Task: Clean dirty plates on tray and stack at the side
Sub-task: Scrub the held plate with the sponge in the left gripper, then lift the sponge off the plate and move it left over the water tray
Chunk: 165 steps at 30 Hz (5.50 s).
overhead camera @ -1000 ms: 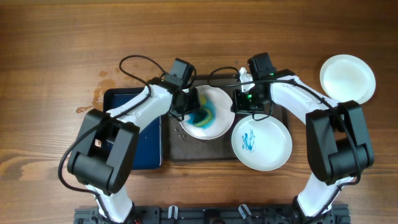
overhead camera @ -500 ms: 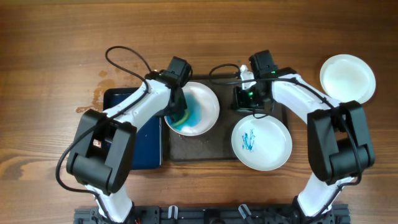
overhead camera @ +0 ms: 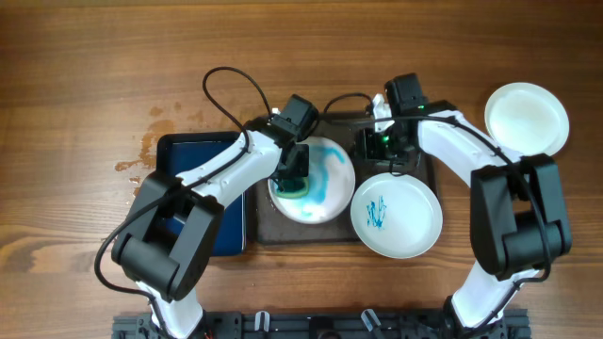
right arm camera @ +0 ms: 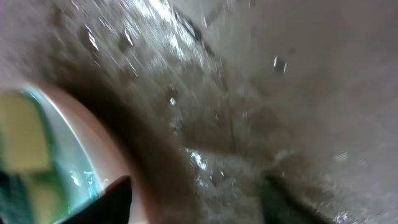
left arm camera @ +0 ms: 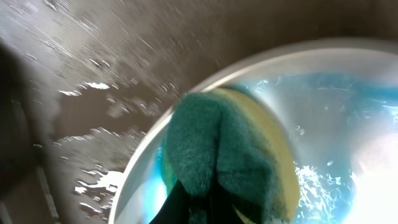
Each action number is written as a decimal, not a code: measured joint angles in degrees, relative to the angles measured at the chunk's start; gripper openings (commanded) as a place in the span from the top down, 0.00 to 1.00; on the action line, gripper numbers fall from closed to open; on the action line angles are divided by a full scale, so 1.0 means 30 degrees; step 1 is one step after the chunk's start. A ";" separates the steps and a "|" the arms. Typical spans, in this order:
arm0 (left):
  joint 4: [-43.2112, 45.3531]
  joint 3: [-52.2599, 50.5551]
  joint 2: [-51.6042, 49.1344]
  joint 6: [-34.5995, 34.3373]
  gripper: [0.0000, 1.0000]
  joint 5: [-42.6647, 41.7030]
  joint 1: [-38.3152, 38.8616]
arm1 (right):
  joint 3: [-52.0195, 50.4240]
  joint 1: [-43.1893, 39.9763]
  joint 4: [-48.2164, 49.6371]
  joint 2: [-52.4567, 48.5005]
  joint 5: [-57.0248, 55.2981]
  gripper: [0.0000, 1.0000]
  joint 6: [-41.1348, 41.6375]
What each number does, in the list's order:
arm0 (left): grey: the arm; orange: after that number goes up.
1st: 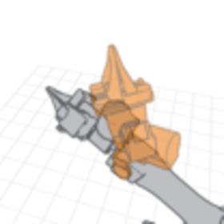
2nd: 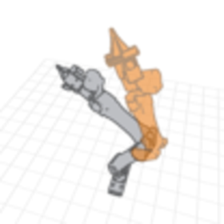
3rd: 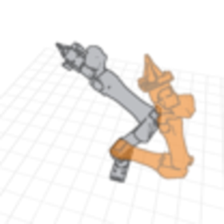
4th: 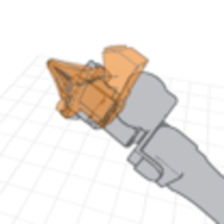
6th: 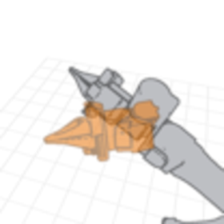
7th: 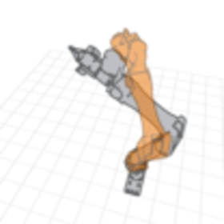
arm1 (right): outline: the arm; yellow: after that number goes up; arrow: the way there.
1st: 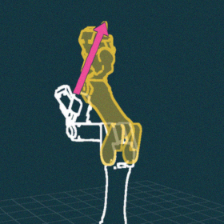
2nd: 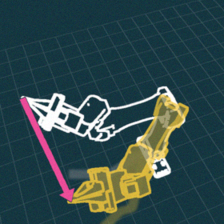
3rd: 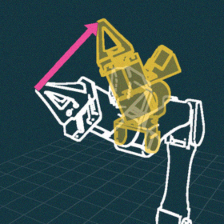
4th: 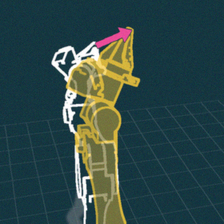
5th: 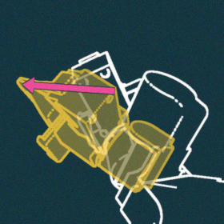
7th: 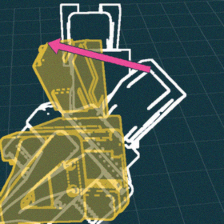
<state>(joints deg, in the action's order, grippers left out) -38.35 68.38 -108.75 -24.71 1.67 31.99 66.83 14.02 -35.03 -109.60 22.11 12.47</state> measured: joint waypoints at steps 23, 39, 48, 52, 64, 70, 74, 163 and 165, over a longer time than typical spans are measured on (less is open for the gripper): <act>0.0109 -0.0022 -0.0007 -0.1545 0.96 -0.0692 -0.0291 | -0.0270 0.2229 -0.1188 -0.0022 0.0022 0.95 0.0248; 0.4401 -0.0350 -0.0393 -0.1217 0.96 -0.7373 -0.0539 | -0.0372 0.2688 -0.0240 -0.0022 -0.0444 0.95 0.1122; 0.4597 -0.0379 -0.0576 -0.1814 0.96 -0.9872 -0.0525 | -0.0372 0.2805 -0.0226 -0.0029 -0.0372 0.95 0.1464; 0.2681 -0.0372 -0.0576 -0.2084 0.96 -0.8357 -0.0481 | -0.0379 0.2936 -0.0219 -0.0044 -0.0102 0.95 0.1464; -0.2084 0.0182 -0.0102 -0.3563 0.96 -0.1581 -0.0714 | -0.0386 0.3286 -0.0007 -0.0117 0.0947 0.95 0.1464; -0.3315 0.0211 -0.0029 -0.4488 0.96 0.2004 -0.0845 | -0.0386 0.3257 0.0000 -0.0117 0.1115 0.95 0.1472; -0.4495 0.0160 -0.0036 -0.5362 0.96 0.4386 -0.0889 | -0.0386 0.3206 0.0022 -0.0117 0.1224 0.95 0.1464; -0.9916 0.2324 1.0797 -0.5559 0.96 0.8291 -0.2419 | 0.0379 0.2725 -0.0736 -0.0117 0.0976 0.95 -0.0350; -1.0462 0.2324 1.1147 -0.5603 0.96 0.8378 -0.3468 | 0.0758 0.2725 -0.0736 -0.0095 0.0976 0.96 -0.0619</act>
<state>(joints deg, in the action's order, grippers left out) -69.73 75.35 -75.31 -41.52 26.81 21.58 69.10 22.20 -37.23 -109.89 25.04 10.61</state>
